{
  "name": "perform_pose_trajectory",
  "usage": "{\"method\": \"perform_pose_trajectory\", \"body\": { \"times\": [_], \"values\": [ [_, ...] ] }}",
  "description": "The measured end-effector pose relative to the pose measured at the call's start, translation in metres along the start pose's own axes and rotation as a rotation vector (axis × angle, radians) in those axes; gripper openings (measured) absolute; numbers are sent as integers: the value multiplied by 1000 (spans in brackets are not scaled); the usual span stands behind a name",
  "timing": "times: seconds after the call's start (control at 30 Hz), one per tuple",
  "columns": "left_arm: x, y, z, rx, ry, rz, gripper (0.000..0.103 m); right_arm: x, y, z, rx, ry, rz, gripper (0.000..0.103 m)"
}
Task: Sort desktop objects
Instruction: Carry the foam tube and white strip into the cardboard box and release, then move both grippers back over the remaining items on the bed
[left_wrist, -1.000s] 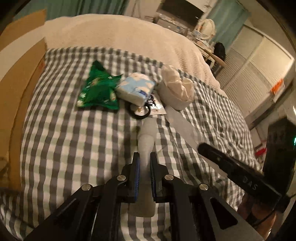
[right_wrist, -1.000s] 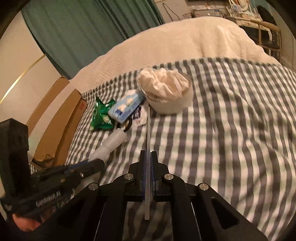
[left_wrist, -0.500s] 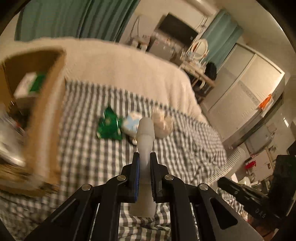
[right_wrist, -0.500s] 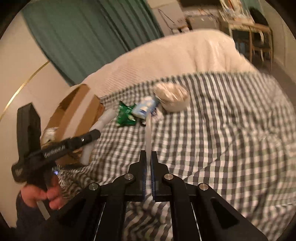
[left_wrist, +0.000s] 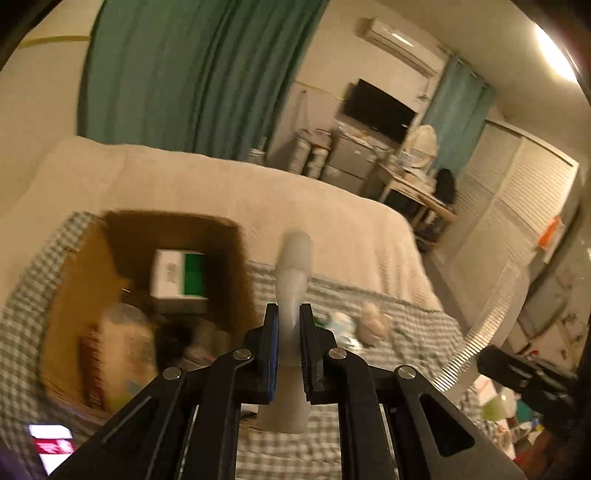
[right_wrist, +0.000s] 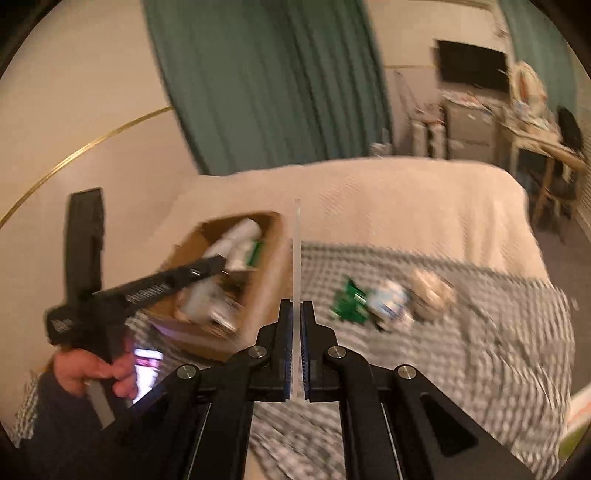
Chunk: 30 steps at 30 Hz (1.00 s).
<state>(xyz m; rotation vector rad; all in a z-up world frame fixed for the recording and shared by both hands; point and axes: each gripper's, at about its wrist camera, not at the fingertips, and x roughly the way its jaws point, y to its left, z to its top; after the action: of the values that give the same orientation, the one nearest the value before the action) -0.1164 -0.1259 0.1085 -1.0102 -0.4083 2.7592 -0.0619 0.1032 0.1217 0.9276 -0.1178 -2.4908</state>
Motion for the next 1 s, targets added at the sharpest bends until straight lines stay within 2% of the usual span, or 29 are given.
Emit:
{"method": "perform_pose_trajectory", "body": {
  "times": [0.1, 0.27, 0.33, 0.4, 0.43, 0.47, 0.5, 0.53, 0.57, 0.63, 0.77, 0.93, 1.0],
  "values": [
    [3, 32, 12, 9, 3, 67, 10, 31, 37, 27, -20, 17, 120, 3],
    [23, 76, 11, 23, 35, 183, 10, 101, 82, 50, -34, 94, 230, 3],
    [33, 88, 5, 30, 56, 211, 12, 132, 93, 52, -33, 123, 218, 3],
    [42, 97, 1, 22, 75, 223, 21, 155, 97, 52, -36, 144, 184, 3],
    [45, 99, -1, 19, 87, 229, 22, 163, 98, 51, -31, 153, 171, 6],
    [48, 100, -2, 17, 103, 243, 29, 168, 95, 51, -24, 158, 169, 15],
    [50, 100, -2, 15, 120, 248, 50, 169, 92, 49, -17, 161, 175, 24],
    [51, 99, -2, 15, 123, 251, 61, 169, 88, 49, -8, 159, 180, 41],
    [50, 96, -2, 13, 112, 262, 73, 166, 84, 50, -5, 154, 177, 50],
    [39, 85, -2, 3, 69, 280, 75, 153, 78, 53, -2, 129, 162, 50],
    [16, 45, -3, 15, 27, 224, 86, 103, 45, 61, 26, 32, 111, 50],
    [-4, -15, 2, 51, -15, 151, 93, 25, -6, 55, 33, -61, -35, 50],
    [-4, -41, -2, 64, -22, 132, 100, -4, -31, 45, 53, -83, -89, 50]
  ]
}}
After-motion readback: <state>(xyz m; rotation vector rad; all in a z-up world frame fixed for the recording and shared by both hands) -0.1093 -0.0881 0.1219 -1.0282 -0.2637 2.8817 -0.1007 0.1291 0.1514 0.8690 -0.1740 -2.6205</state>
